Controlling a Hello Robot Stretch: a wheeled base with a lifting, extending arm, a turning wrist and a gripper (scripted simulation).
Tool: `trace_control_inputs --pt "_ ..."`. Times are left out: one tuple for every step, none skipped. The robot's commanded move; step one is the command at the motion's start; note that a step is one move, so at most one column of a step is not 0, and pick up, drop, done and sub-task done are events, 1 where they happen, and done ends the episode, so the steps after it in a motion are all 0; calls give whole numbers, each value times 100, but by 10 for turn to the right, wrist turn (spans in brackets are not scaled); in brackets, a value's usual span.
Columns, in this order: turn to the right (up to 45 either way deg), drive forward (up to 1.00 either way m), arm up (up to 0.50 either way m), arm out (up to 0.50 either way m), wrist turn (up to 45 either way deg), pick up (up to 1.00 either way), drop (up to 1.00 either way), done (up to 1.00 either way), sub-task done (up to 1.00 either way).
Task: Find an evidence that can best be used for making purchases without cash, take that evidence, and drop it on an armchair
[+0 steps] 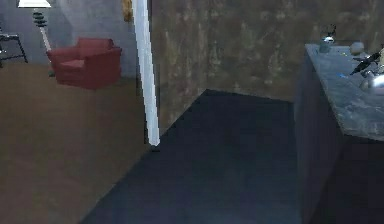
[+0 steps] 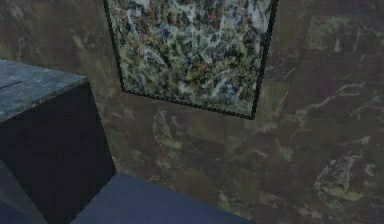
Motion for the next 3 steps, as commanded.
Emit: trace_control_inputs --pt "30 0 0 0 0 0 0 0 0" --pt "0 80 0 0 0 0 0 0 0" --pt "180 0 0 0 0 0 0 0 0"
